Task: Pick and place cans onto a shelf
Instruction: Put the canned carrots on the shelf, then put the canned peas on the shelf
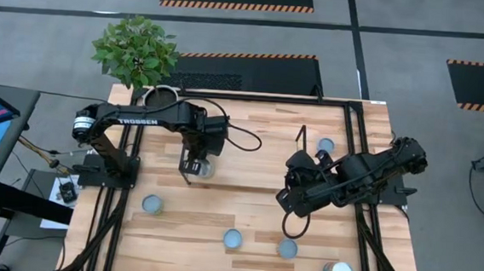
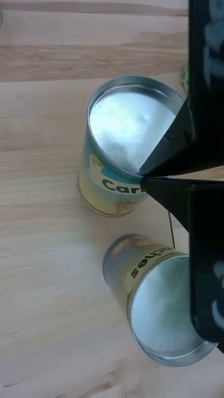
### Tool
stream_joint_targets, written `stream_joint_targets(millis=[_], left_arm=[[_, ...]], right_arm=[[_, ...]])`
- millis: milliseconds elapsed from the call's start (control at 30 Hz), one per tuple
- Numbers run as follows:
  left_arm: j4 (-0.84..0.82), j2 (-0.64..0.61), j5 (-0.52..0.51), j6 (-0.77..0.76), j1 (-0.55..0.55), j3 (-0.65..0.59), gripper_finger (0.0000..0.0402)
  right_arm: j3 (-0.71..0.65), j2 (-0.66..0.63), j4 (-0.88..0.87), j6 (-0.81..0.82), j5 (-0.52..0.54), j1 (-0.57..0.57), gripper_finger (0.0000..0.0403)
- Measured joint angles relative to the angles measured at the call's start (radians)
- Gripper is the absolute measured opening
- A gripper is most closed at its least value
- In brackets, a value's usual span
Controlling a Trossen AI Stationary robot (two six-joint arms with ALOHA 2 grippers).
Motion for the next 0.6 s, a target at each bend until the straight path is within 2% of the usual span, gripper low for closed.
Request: stream_joint_targets(millis=[467,600], left_arm=[[0.006,0.000,-0.035,0.010,0.003,0.000,0.0037],[0.007,0.000,-0.150,0.011,0.004,0.008,0.0044]], right_arm=[[0.000,0.000,0.000,-0.003,-0.004,0.016,0.0065],[0.000,0.000,0.000,-0.003,-0.002,0.022,0.0065]])
